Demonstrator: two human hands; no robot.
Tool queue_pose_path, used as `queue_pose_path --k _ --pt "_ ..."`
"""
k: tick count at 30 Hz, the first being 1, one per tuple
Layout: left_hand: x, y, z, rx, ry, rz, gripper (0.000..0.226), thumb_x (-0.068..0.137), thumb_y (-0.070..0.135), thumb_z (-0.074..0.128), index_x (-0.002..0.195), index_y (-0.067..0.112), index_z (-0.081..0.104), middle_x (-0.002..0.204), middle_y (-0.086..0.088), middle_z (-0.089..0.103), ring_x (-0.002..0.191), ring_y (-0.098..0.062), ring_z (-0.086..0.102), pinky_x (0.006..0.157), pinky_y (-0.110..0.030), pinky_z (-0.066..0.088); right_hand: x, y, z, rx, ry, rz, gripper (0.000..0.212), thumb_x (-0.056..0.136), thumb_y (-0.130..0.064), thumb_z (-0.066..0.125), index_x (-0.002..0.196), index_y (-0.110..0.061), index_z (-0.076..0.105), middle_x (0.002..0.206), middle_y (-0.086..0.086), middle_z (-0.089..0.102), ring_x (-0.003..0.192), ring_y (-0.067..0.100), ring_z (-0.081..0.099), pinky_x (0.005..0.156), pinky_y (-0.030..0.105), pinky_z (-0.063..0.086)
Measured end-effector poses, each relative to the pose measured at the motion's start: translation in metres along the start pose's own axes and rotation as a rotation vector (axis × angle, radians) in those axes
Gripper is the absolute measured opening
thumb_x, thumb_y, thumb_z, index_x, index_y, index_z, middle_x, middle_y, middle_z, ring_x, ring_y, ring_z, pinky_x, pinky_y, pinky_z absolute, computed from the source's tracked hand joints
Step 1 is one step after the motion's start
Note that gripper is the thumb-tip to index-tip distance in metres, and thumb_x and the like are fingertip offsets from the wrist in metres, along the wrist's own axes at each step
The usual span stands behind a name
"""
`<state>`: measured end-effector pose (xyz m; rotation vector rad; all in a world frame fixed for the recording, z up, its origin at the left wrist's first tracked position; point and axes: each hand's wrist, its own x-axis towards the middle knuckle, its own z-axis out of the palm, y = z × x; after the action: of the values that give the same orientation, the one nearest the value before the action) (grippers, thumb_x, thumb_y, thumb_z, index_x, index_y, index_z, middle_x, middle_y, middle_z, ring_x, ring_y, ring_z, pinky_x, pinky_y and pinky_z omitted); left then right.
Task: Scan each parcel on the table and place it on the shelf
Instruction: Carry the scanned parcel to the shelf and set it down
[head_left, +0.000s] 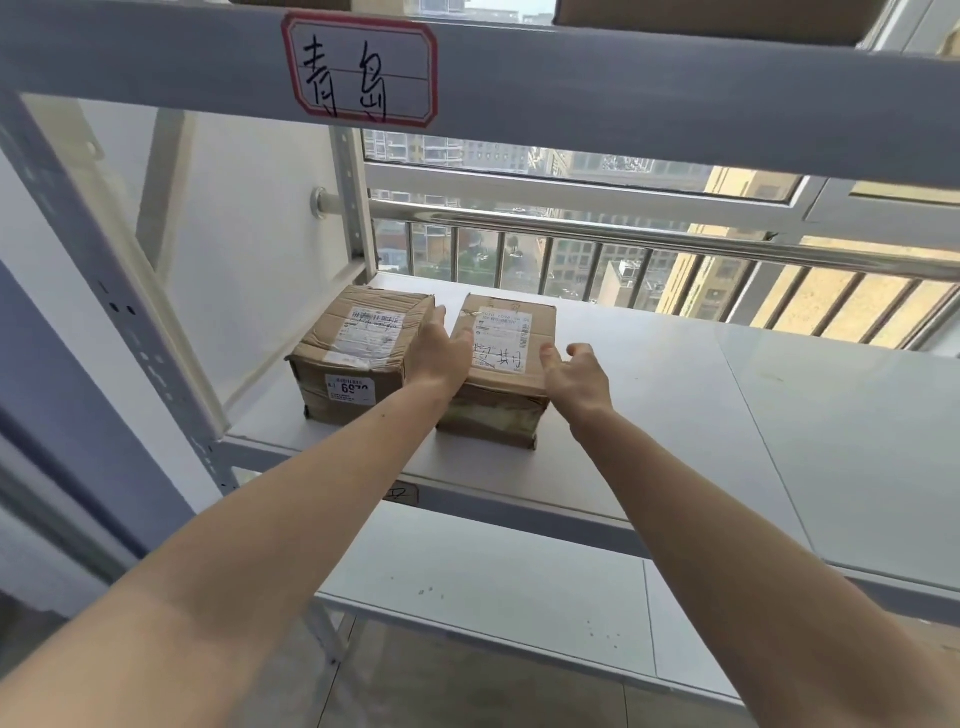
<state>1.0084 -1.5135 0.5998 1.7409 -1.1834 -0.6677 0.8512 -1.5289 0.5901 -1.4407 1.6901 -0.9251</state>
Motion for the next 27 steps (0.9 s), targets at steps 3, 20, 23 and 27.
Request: queue_pose_path --k 3,20,23,27 --pt "-0.012 0.023 0.006 -0.028 0.093 0.065 0.051 0.102 0.031 0.046 0.149 0.013 0.039 0.153 -0.005 0.043 0.140 -0.025 0.040 0.115 -0.038 0.031 -0.006 0.006 -0.016 0.026 0.061 -0.017 0.054 0.102 -0.045 0.044 0.143 -0.009 0.040 0.142 0.013 0.053 0.130 0.031 0.049 0.104 0.039 0.039" --pt "-0.181 0.134 0.219 -0.305 -0.413 0.224 0.037 0.100 0.020 0.049 0.136 0.015 0.057 0.136 -0.002 0.061 0.124 -0.016 0.056 0.106 -0.024 0.038 -0.119 0.136 -0.238 0.126 0.670 0.149 0.036 0.102 -0.035 0.048 0.123 -0.006 0.055 0.119 0.008 0.065 0.110 0.025 0.059 0.093 0.032 0.043" --pt "-0.242 0.154 0.263 -0.307 -0.528 0.231 0.037 0.100 0.022 0.050 0.136 0.017 0.057 0.134 -0.002 0.062 0.123 -0.016 0.056 0.107 -0.027 0.039 -0.161 0.171 -0.293 0.117 0.760 0.200 0.035 0.103 -0.033 0.047 0.123 -0.006 0.055 0.117 0.007 0.064 0.107 0.023 0.058 0.090 0.030 0.041" --pt "-0.338 0.180 0.317 -0.333 -0.699 0.232 0.038 0.100 0.022 0.051 0.137 0.014 0.057 0.133 -0.004 0.062 0.123 -0.018 0.056 0.102 -0.023 0.038 -0.229 0.219 -0.366 0.086 0.893 0.273 0.033 0.103 -0.032 0.047 0.121 -0.006 0.056 0.117 0.008 0.064 0.107 0.025 0.058 0.084 0.028 0.041"
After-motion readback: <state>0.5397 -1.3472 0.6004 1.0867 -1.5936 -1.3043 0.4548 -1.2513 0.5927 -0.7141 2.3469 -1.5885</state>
